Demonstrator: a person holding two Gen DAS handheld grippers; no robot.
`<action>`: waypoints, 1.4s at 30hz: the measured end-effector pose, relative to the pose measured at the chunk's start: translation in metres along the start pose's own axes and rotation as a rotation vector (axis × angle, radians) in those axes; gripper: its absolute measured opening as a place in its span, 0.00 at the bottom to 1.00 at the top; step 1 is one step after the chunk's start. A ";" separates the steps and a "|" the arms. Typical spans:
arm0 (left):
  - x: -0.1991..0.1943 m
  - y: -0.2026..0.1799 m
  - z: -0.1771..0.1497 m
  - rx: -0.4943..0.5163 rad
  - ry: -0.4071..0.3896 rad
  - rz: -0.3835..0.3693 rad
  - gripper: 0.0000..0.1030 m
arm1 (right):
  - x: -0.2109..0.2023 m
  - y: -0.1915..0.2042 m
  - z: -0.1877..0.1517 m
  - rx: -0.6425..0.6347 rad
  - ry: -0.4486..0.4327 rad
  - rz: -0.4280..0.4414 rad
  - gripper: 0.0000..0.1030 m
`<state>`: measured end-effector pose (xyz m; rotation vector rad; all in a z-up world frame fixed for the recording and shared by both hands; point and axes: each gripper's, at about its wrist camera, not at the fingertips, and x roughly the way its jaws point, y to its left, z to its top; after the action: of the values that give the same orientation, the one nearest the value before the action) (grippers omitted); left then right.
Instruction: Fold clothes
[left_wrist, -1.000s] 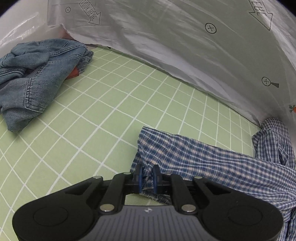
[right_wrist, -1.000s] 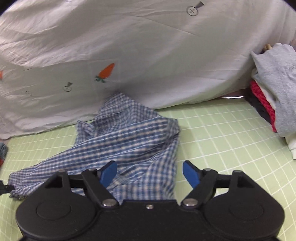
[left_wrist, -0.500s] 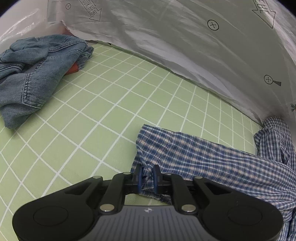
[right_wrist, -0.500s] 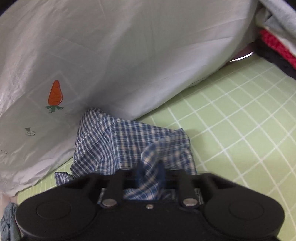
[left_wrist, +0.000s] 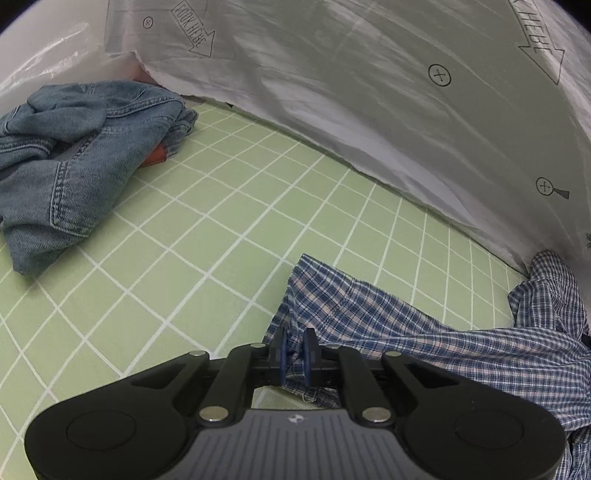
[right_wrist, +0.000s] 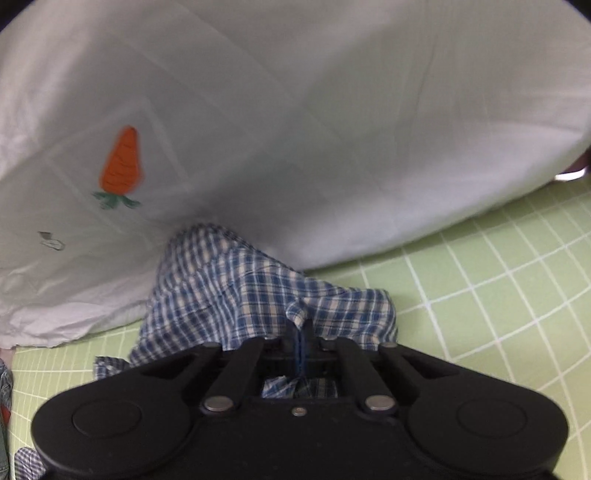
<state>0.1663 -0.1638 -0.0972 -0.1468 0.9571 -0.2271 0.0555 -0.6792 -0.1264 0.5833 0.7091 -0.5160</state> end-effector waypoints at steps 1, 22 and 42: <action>0.000 -0.001 0.000 0.011 0.001 0.003 0.12 | 0.002 0.001 0.001 -0.012 0.011 -0.006 0.04; -0.156 -0.020 -0.107 0.098 0.044 -0.160 0.60 | -0.271 -0.081 -0.222 0.008 0.026 -0.127 0.88; -0.208 -0.048 -0.229 0.321 0.222 -0.190 0.60 | -0.352 -0.088 -0.339 -0.014 0.078 -0.154 0.64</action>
<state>-0.1431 -0.1621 -0.0517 0.0856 1.1139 -0.5774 -0.3795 -0.4400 -0.1086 0.5401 0.8359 -0.6333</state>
